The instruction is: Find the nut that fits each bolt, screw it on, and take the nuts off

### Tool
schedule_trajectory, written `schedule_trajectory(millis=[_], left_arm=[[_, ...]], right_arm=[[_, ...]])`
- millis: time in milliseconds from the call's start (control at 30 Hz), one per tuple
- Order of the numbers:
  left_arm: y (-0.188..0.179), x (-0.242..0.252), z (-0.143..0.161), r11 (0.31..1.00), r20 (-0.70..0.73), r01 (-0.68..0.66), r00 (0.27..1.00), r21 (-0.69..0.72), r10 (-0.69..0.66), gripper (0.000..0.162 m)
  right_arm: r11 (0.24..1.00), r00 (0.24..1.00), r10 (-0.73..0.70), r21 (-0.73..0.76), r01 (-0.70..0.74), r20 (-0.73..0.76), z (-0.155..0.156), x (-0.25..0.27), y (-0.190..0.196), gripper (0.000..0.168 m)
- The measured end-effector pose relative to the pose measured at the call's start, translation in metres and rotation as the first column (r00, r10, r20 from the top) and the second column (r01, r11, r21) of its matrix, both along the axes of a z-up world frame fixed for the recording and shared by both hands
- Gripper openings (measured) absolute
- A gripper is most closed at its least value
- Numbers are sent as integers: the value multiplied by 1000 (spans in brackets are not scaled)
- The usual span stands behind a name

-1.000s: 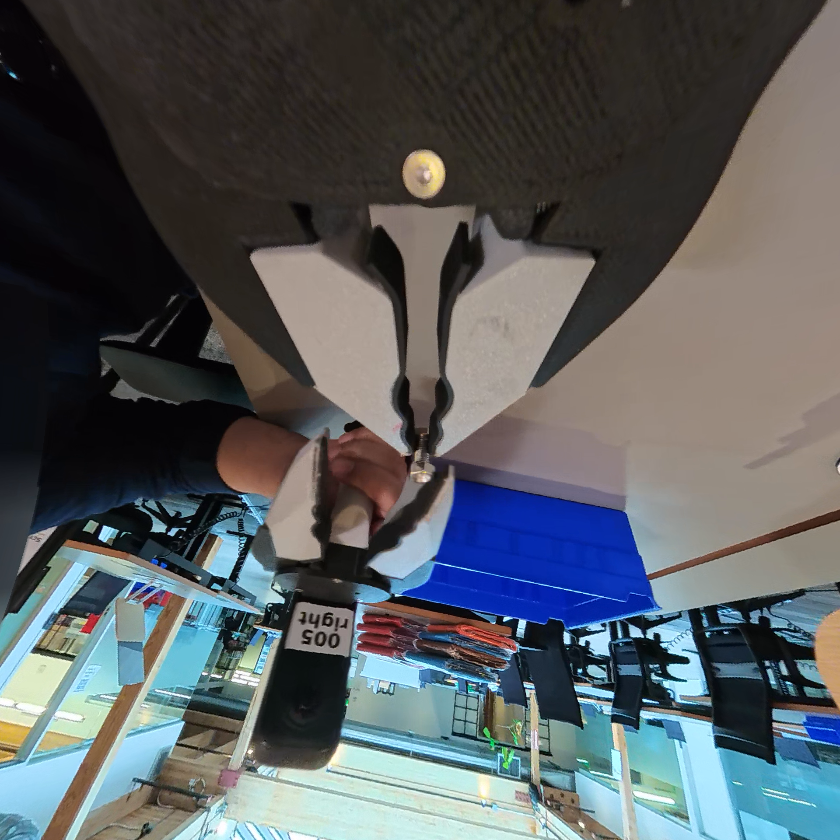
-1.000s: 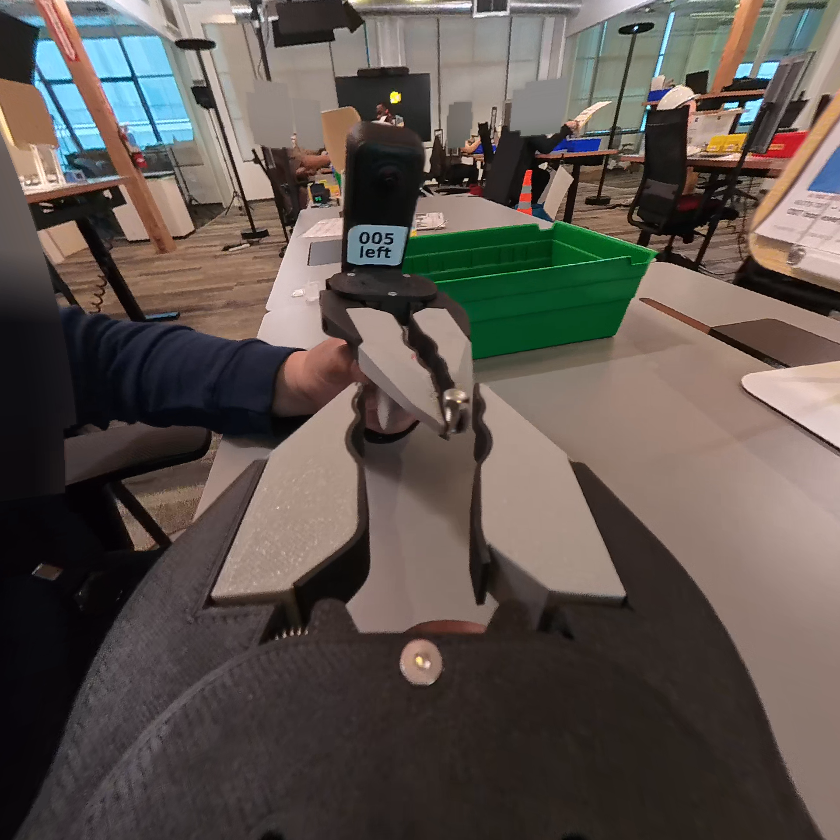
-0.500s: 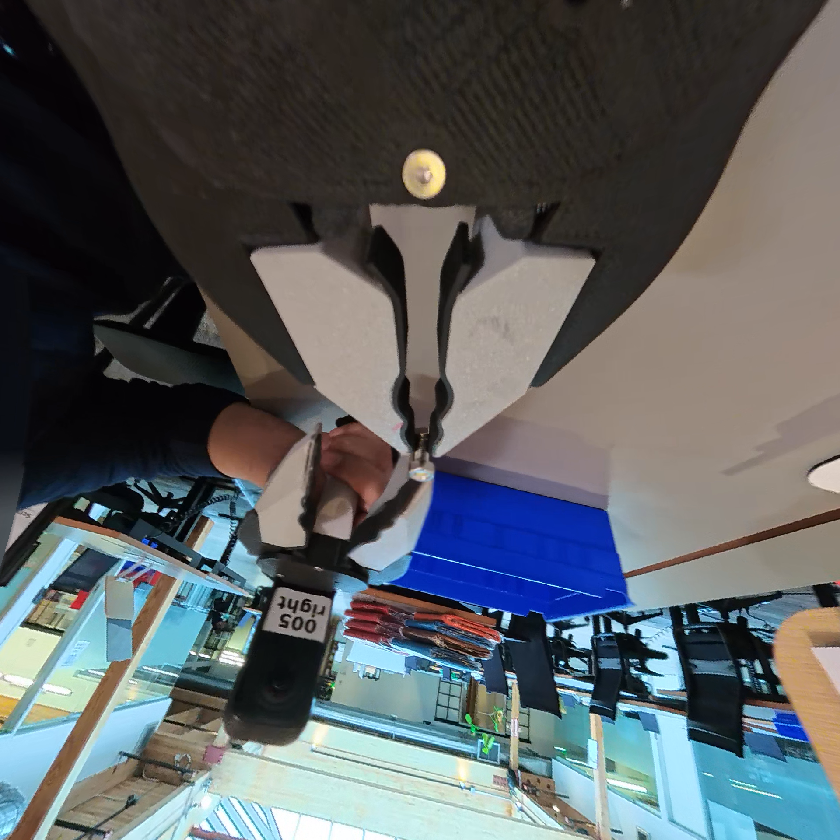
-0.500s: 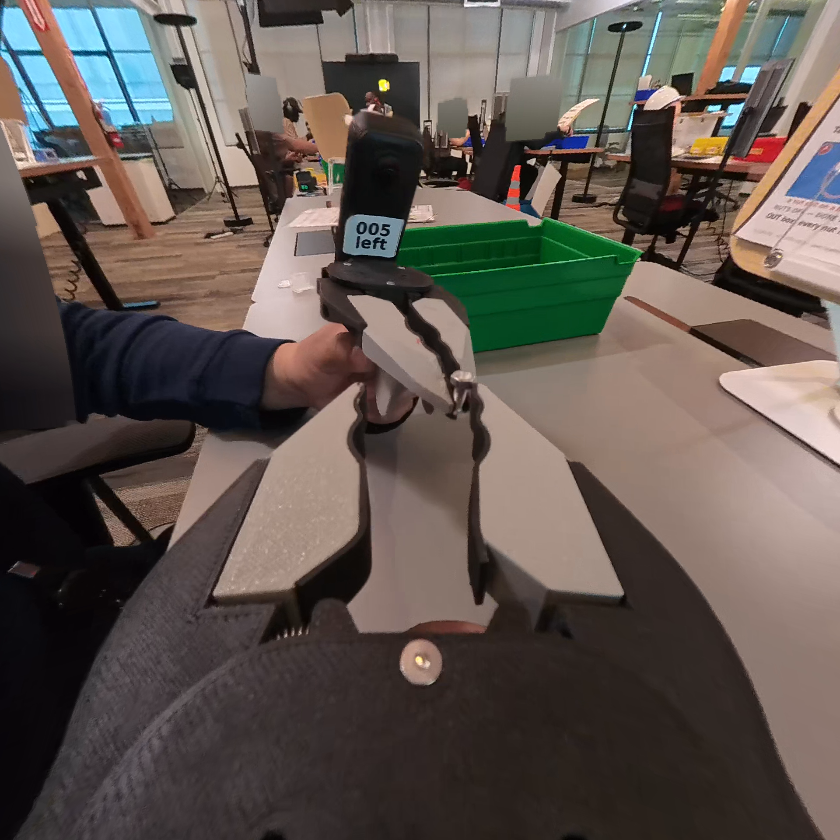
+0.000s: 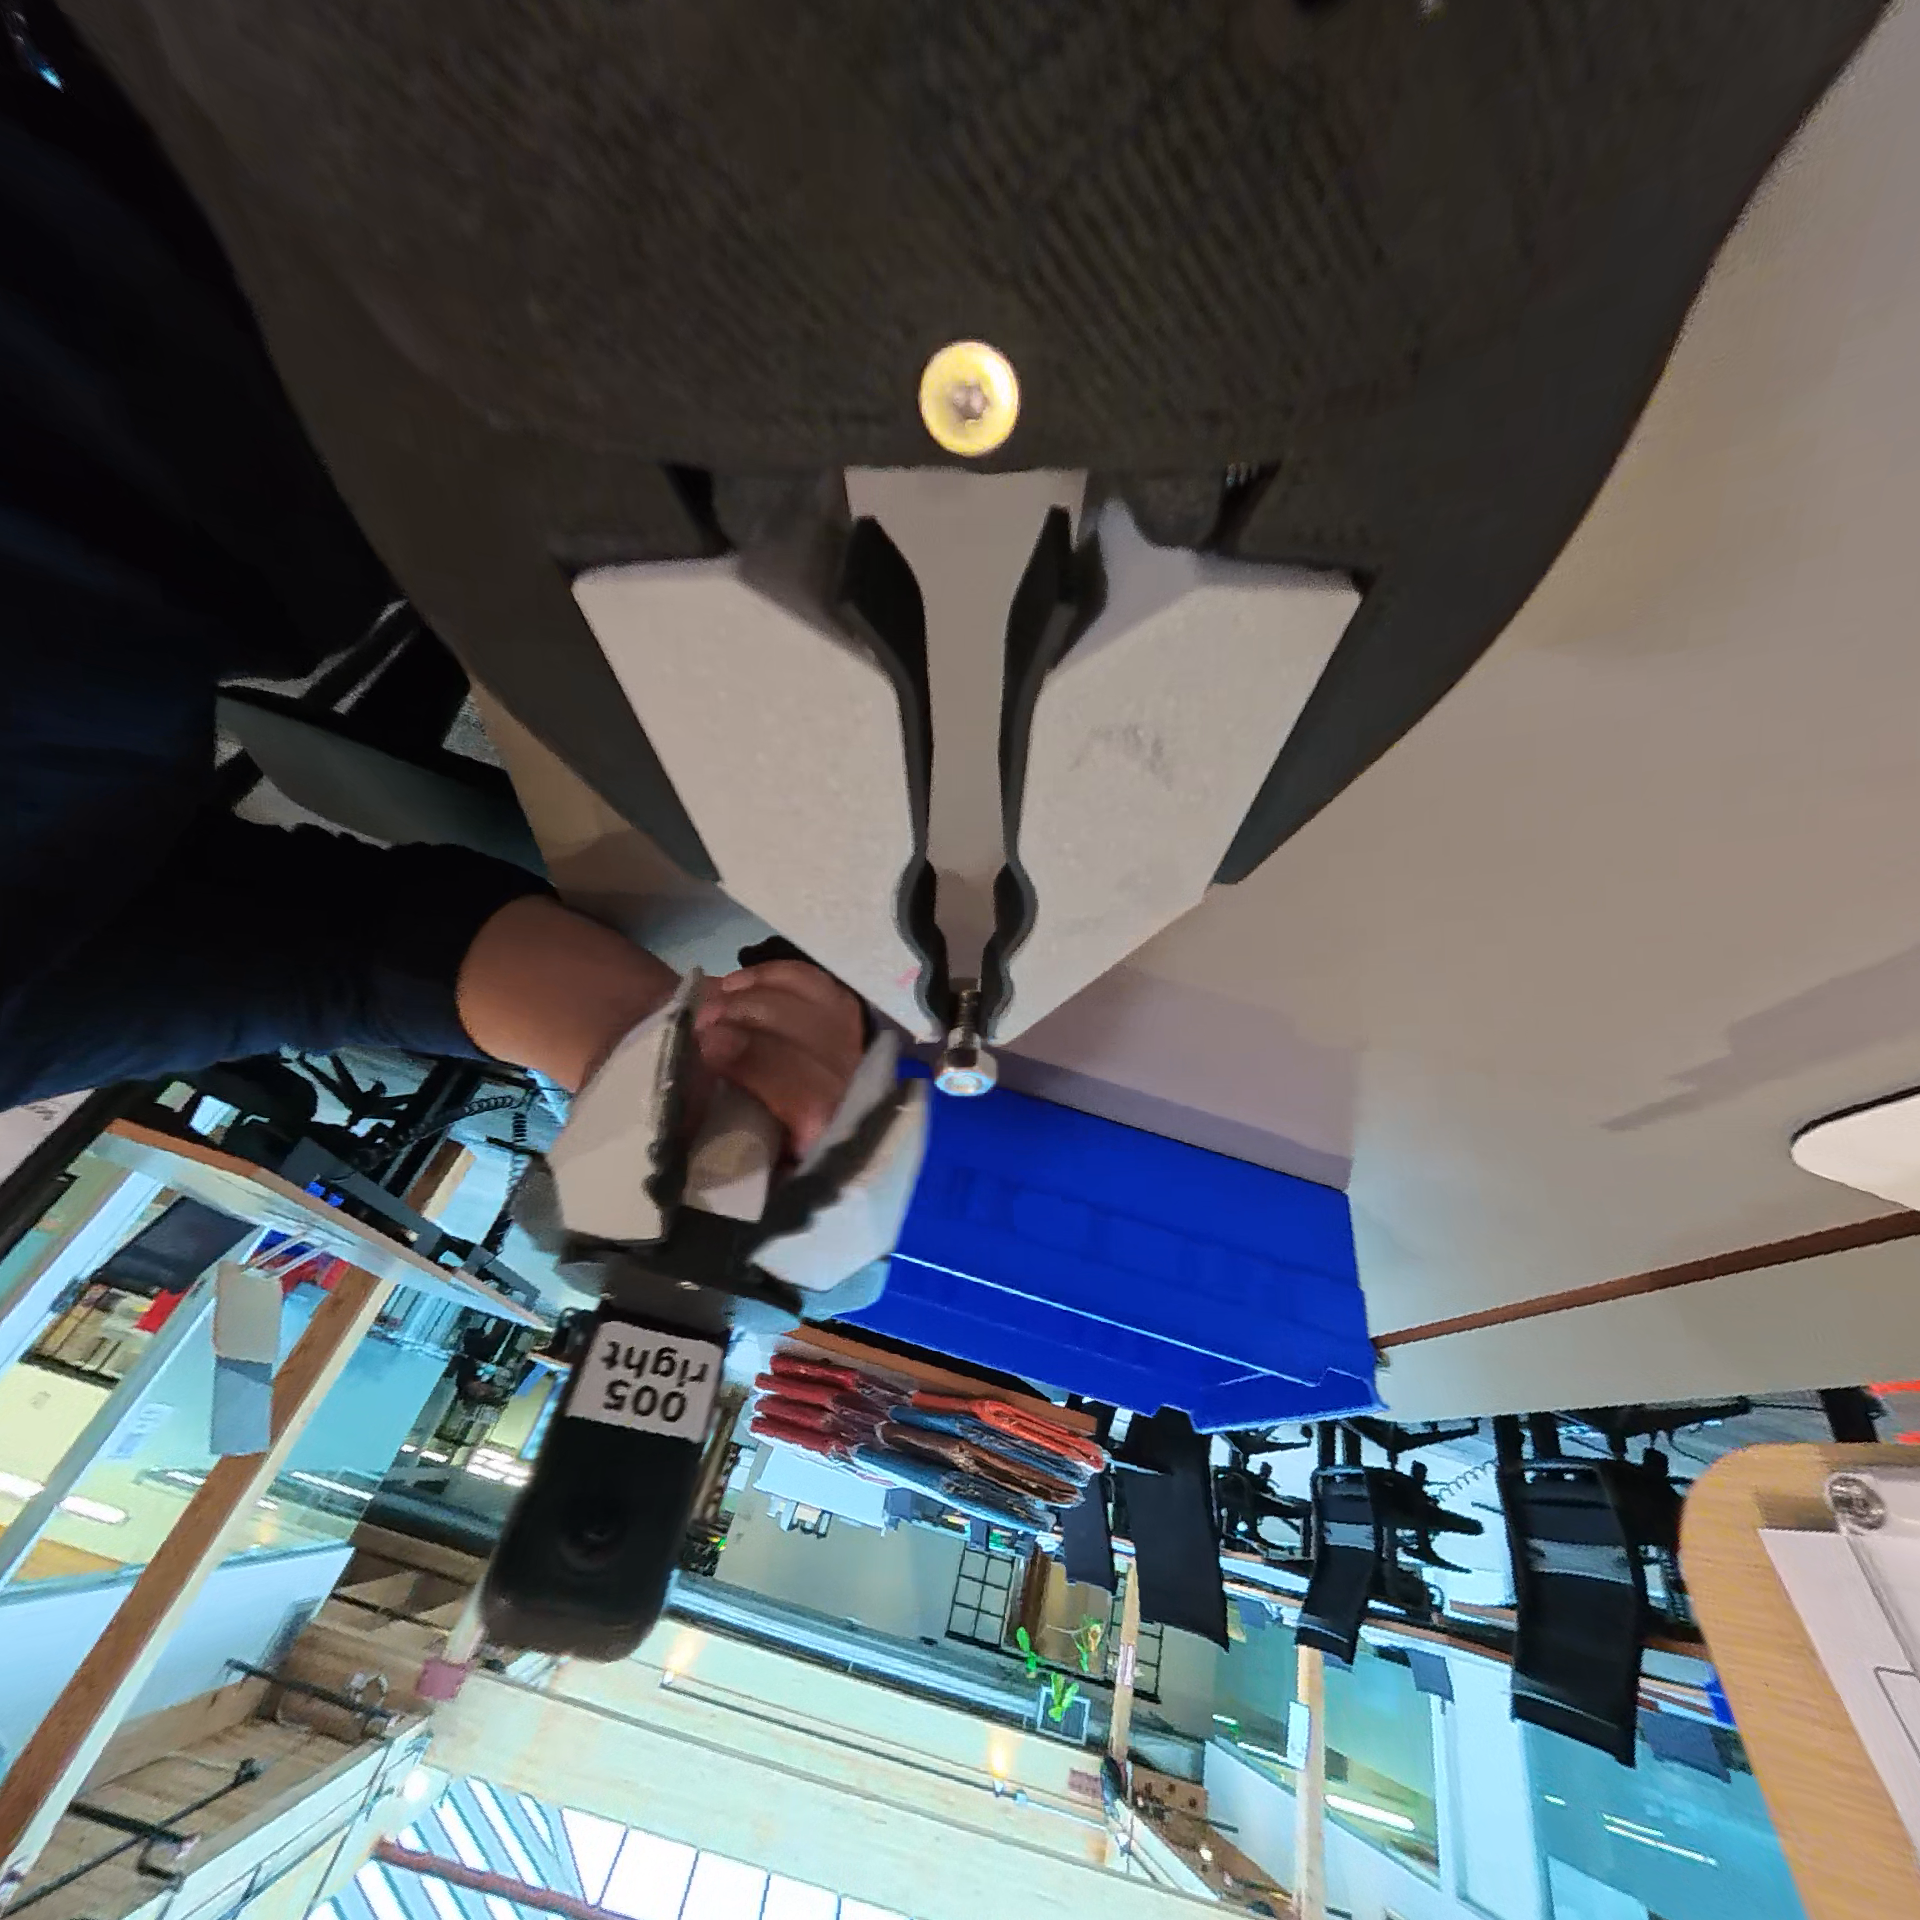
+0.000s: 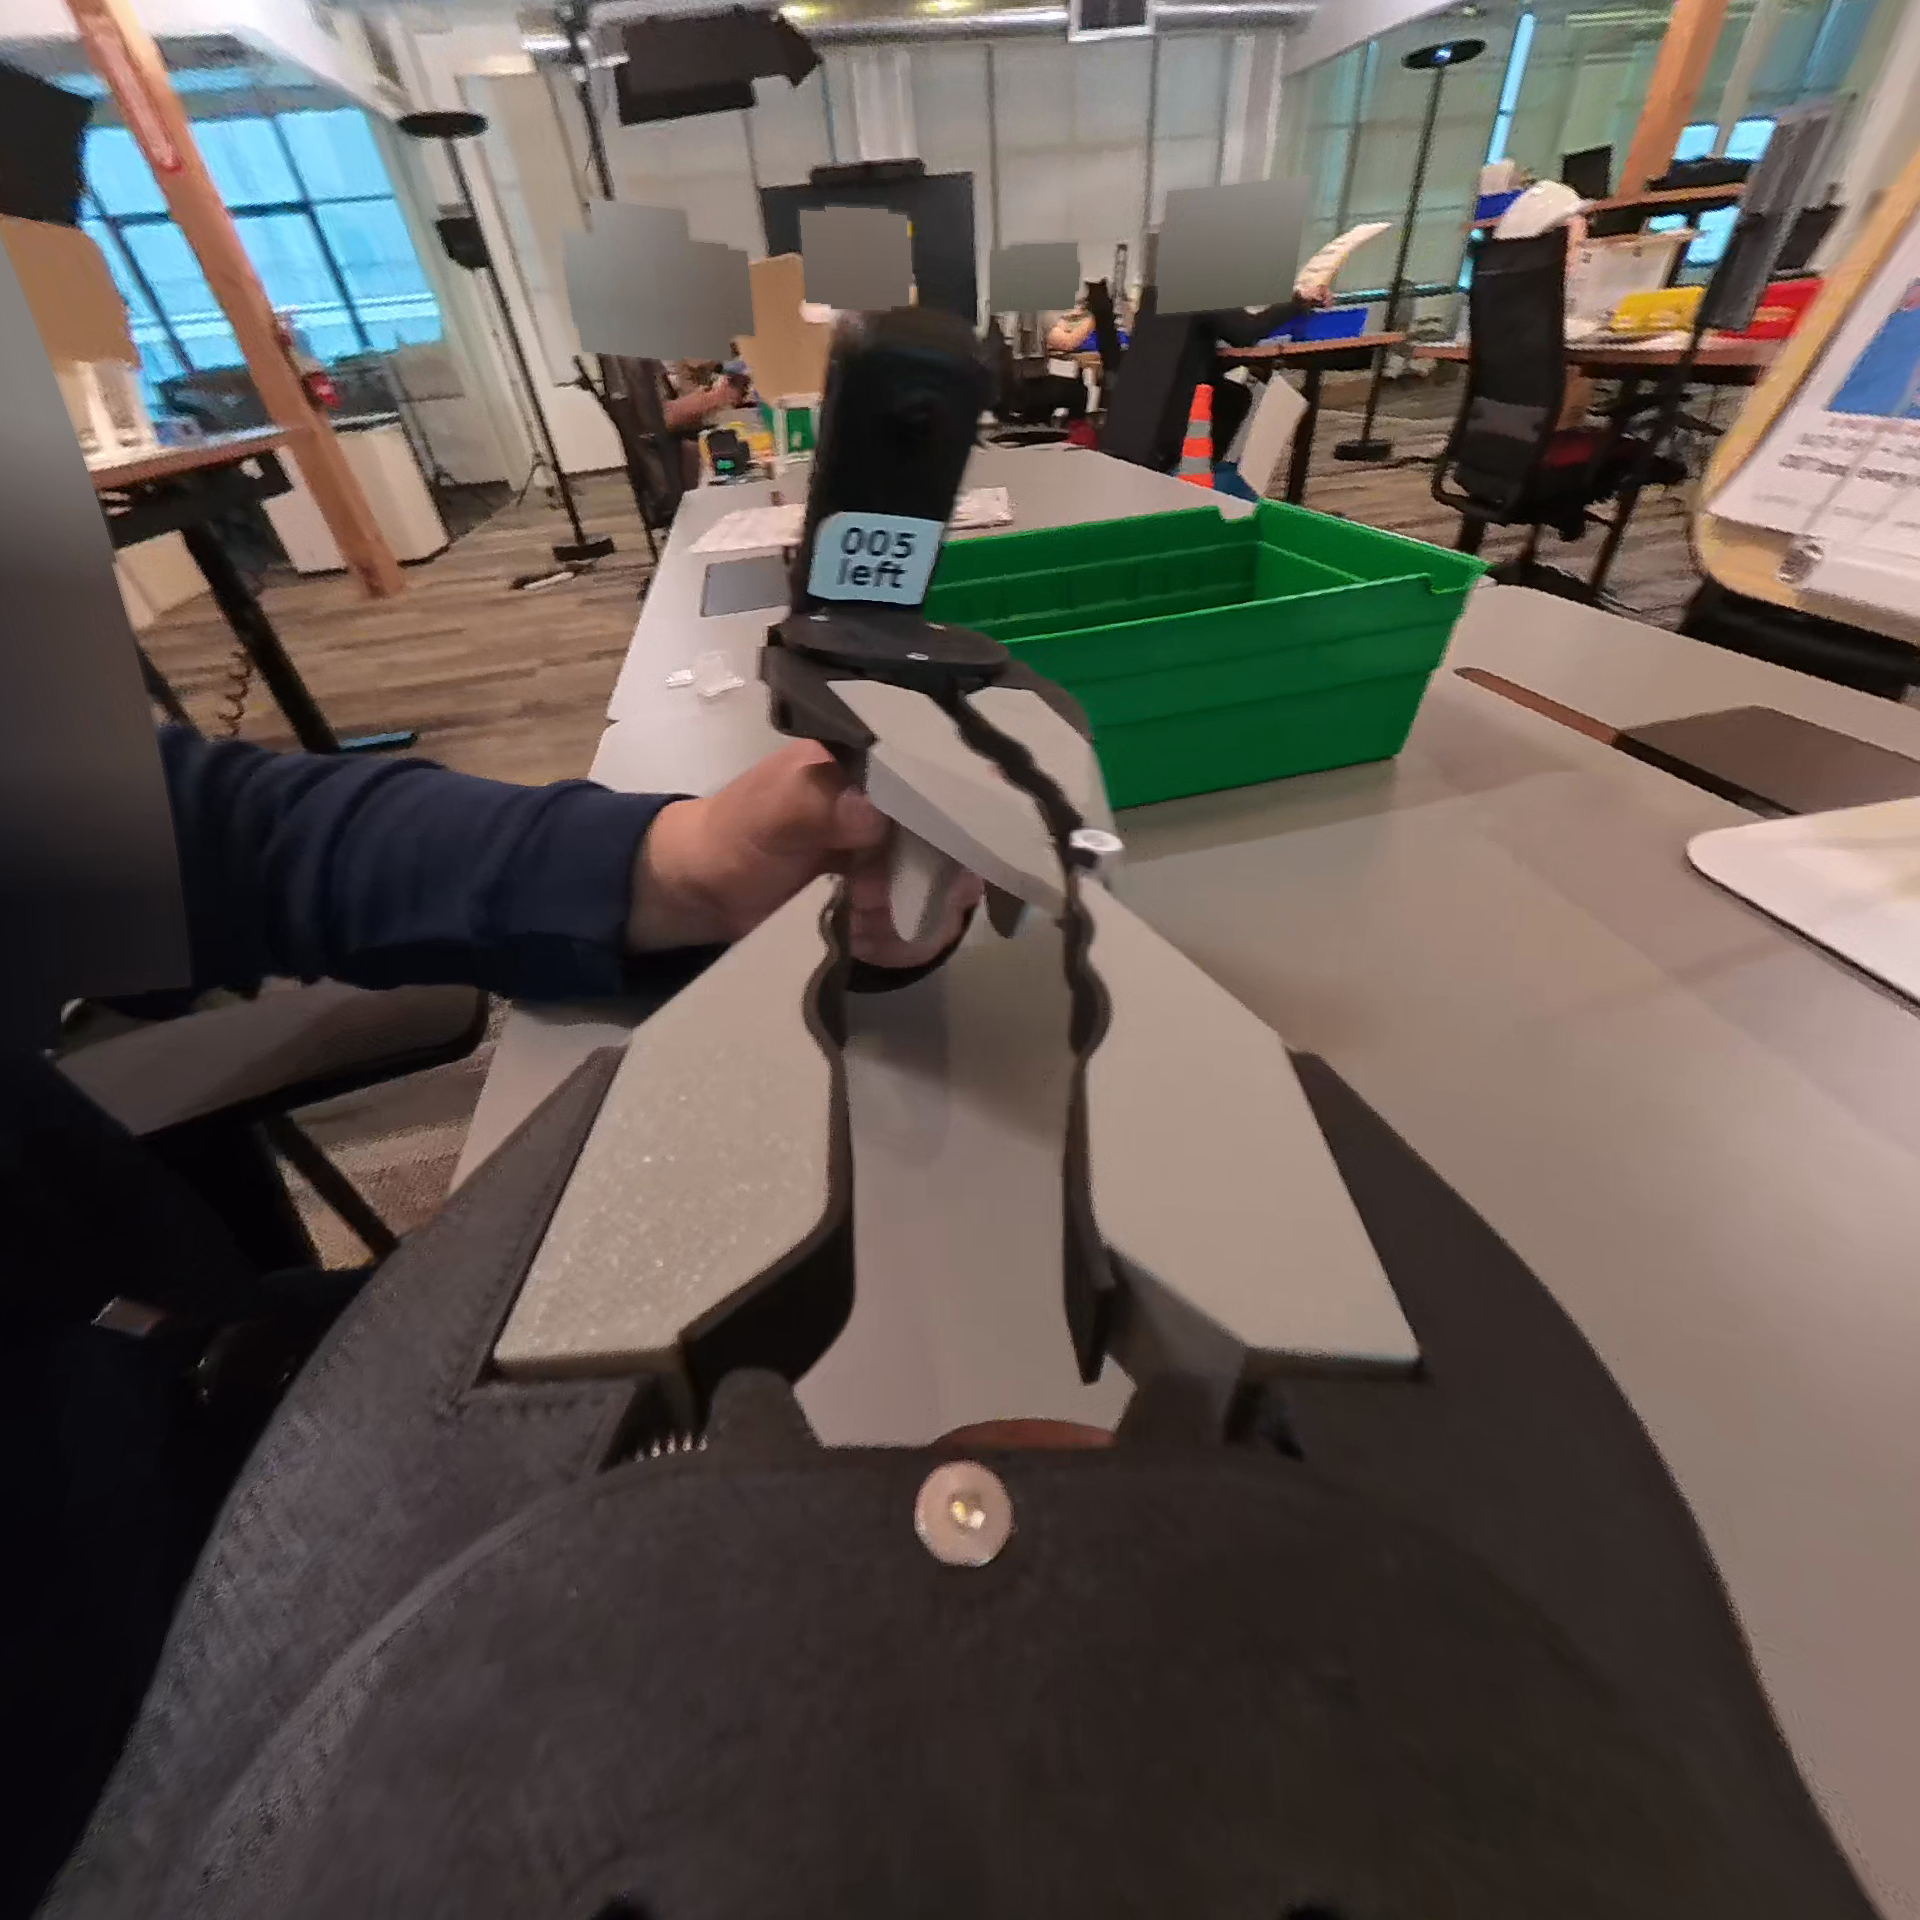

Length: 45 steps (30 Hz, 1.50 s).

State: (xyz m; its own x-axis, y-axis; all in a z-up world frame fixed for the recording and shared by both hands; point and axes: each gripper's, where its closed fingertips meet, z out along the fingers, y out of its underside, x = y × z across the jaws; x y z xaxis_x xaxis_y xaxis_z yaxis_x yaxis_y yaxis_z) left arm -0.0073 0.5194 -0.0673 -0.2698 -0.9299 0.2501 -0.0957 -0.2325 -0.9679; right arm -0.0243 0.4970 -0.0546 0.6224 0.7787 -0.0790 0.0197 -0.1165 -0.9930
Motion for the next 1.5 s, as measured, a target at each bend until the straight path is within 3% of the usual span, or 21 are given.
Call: schedule_trajectory(millis=[67, 167, 333, 367, 400, 533, 667, 867, 900, 933, 967, 1133, 1300, 1433, 1500], left_arm=[[-6, 0, 1, 1000, 5, 25, 1000, 2, -25, 3], [-17, 4, -2, 998, -15, 65, 998, 9, -65, 3], [-6, 6, -7, 999, -38, 24, 999, -43, -26, 3], [0, 5, -6, 998, -37, 0, 999, -59, -2, 3], [3, 4, -5, 997, -33, -6, 999, -76, 4, 3], [0, 3, -1, 995, -16, 21, 1000, -98, -23, 3], [-8, 6, -3, 994, -25, 46, 999, -95, -49, 3], [-6, 8, -8, 998, -52, 21, 998, -64, -24, 3], [-1, 8, -9, 997, -56, -4, 998, -71, 0, 3], [7, 7, -9, 996, -59, -35, 998, -86, 30, 3], [11, 6, -9, 993, -55, -45, 998, -108, 40, 3], [5, 5, -6, 992, -43, -3, 999, -126, -2, 3], [-5, 10, -7, 990, -43, 36, 998, -136, -42, 3], [16, 7, -13, 979, -71, -40, 997, -198, 26, 3], [16, 5, -15, 977, -79, -20, 997, -212, 4, 3]], right_arm=[[999, 999, -35, -27, 35, 0, -4, 2, 7, 52], [999, 999, -24, -33, 24, 25, -9, -3, 7, 55], [1000, 999, -20, -19, 21, 46, -7, -1, 3, 51], [1000, 1000, 6, -20, -6, 23, -5, -1, -1, 37], [1000, 1000, 14, -22, -14, -9, -1, 0, -2, 36], [998, 999, -42, -40, 42, 1, -6, 6, 8, 51], [997, 996, -66, -29, 68, 65, -14, 1, 12, 50], [997, 1000, -25, -67, 25, 10, -12, -3, 9, 54], [998, 999, -32, -57, 33, 23, -12, 0, 8, 51], [999, 1000, -6, -45, 8, 25, -10, 0, 4, 31], [999, 1000, 8, -38, -7, 9, -7, -1, 1, 27], [995, 998, -69, -73, 68, -5, -10, 6, 15, 53], [996, 998, -39, -77, 42, 42, -17, -3, 11, 57], [999, 1000, -3, -37, 4, 19, -7, -2, 2, 34], [998, 999, -40, -43, 41, 6, -6, 5, 7, 46]])
